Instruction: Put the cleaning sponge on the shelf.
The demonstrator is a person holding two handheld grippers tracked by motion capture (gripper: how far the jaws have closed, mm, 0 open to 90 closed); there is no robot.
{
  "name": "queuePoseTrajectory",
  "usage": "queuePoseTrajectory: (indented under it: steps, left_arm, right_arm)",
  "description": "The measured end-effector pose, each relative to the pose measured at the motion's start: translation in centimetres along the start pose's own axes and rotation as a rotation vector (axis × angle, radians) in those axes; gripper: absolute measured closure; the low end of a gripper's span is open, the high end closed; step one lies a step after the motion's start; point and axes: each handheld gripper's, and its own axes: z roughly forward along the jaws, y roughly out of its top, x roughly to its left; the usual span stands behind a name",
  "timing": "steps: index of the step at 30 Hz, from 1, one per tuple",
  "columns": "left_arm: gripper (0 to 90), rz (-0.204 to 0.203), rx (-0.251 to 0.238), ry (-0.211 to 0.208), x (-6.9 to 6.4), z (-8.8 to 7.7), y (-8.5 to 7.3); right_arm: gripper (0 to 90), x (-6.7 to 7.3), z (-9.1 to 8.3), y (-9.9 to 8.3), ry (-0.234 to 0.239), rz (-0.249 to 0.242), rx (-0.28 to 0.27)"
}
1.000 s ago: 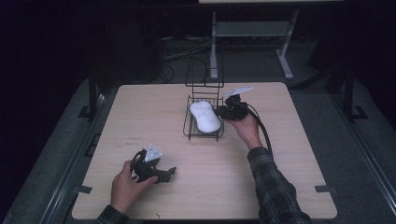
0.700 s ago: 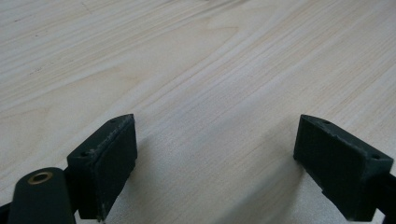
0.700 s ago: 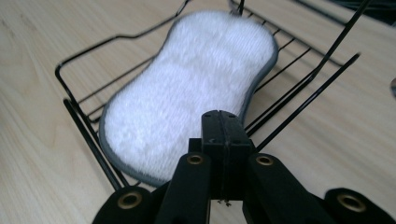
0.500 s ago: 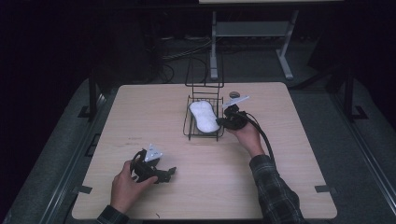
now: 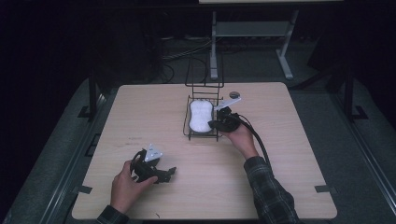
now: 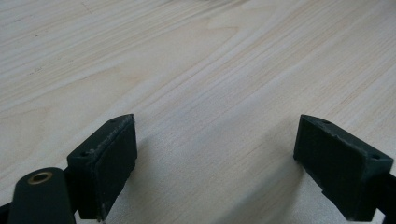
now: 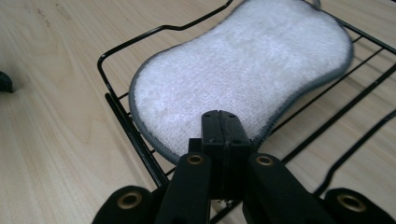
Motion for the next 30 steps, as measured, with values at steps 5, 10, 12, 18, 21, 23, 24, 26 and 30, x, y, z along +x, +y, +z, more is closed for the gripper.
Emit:
queuePoseTrajectory:
  steps: [5,10,12,18,21,23,24,26,30]
  left_arm:
    - [12.5,0.000,0.000,0.000,0.0,0.0,0.0]
    - [12.5,0.000,0.001,-0.001,0.0,0.0,0.0]
    - [12.5,0.000,0.002,0.000,0.0,0.0,0.0]
    - [12.5,0.000,0.002,0.000,0.0,0.0,0.0]
    - [12.5,0.000,0.000,0.000,0.0,0.0,0.0]
    - [12.5,0.001,0.000,0.000,0.0,0.0,0.0]
    - [12.5,0.001,0.000,0.000,0.0,0.0,0.0]
    - [12.6,0.001,0.000,-0.001,0.0,0.0,0.0]
    - [12.5,0.002,0.002,0.000,0.0,0.0,0.0]
  right_arm:
    - [89.9,0.1,-0.1,0.1,-0.007,0.000,-0.004]
    - [89.9,-0.3,-1.1,0.0,-0.022,0.004,-0.015]
    - [89.9,-0.4,-1.6,-0.1,-0.024,0.014,-0.023]
    - [82.5,-0.8,-3.2,-0.7,-0.048,0.019,-0.043]
    - [73.4,-1.0,-4.1,-1.2,-0.054,0.033,-0.051]
    - [67.2,-1.1,-4.8,-1.5,-0.063,0.044,-0.060]
    - [62.9,-1.2,-5.2,-1.6,-0.067,0.048,-0.064]
    - [55.6,-1.3,-5.8,-1.9,-0.078,0.057,-0.075]
    - [44.1,-1.5,-7.0,-2.7,-0.086,0.082,-0.084]
